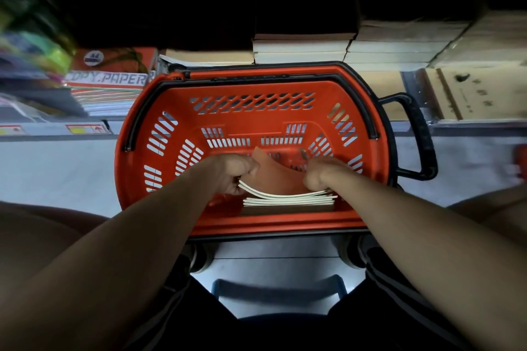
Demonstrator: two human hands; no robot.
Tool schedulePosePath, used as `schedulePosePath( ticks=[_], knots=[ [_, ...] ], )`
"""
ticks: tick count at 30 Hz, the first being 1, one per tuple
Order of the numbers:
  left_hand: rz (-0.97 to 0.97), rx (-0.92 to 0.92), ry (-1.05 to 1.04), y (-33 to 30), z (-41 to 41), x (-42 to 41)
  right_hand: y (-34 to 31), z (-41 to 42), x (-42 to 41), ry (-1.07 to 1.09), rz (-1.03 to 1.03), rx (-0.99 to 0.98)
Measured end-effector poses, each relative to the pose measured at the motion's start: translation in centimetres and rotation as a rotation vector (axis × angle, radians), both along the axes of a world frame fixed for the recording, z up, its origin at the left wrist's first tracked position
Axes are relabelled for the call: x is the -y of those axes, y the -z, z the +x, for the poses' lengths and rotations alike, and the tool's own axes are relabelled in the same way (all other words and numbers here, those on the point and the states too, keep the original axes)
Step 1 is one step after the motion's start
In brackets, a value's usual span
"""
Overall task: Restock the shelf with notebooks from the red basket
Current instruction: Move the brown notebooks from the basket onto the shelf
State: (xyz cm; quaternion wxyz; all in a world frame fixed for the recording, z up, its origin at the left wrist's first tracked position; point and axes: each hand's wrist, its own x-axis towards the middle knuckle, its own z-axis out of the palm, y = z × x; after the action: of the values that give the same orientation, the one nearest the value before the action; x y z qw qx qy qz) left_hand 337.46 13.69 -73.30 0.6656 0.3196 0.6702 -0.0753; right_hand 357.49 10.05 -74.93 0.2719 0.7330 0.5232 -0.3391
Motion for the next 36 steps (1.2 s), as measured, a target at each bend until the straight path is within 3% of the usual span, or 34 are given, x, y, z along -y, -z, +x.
schedulePosePath(
  ticks=[14,21,27,36],
  knots=[
    [0.069,0.099,-0.315,-5.3,1.8,1.5,-2.8,1.4,0.8,0.236,0.090,-0.194],
    [0.122,0.140,-0.446,-8.8,1.8,2.0,-3.7,1.8,1.3,0.643,0.117,-0.450],
    [0.186,0.186,-0.493,-11.5,1.7,2.8,-6.7,2.2,1.3,0.797,0.337,-0.484],
    [0.344,0.221,-0.455,-15.4,1.9,4.2,-11.3,2.5,2.0,0.816,0.597,-0.519]
  ],
)
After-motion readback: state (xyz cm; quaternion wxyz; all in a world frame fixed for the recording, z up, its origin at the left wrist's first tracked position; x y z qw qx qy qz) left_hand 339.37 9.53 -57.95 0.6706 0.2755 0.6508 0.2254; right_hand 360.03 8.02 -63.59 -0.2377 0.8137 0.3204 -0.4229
